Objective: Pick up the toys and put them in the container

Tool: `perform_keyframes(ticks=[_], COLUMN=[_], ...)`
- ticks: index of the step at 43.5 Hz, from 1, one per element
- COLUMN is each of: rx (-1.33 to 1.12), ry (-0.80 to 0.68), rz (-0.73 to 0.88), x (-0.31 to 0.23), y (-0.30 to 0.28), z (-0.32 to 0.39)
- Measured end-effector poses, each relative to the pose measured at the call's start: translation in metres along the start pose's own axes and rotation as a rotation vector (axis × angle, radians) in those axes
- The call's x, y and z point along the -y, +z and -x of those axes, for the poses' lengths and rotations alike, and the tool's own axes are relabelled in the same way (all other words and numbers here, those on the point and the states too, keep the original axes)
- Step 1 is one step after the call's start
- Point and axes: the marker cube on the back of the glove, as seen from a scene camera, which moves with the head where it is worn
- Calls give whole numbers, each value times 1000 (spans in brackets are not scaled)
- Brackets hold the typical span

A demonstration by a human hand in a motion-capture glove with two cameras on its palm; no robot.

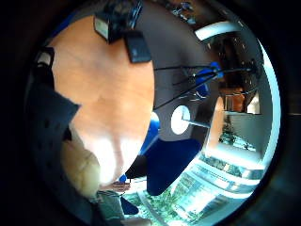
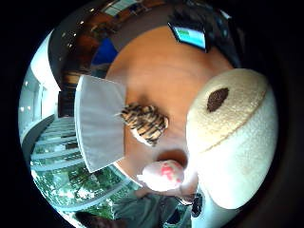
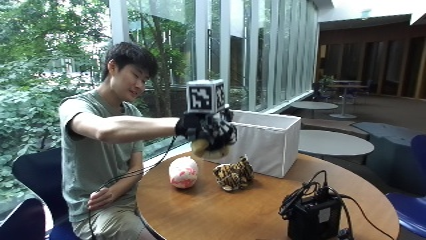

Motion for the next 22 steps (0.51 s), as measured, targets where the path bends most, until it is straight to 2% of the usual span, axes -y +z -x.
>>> perform_keyframes(ticks=[2, 8, 13, 22], rx=[54, 83, 60, -44], ry=[56, 41, -53, -181], rz=[-57, -189, -297, -341], x=[0, -7, -11, -3], y=[-31, -107, -152, -200], z=[9, 42, 83, 162])
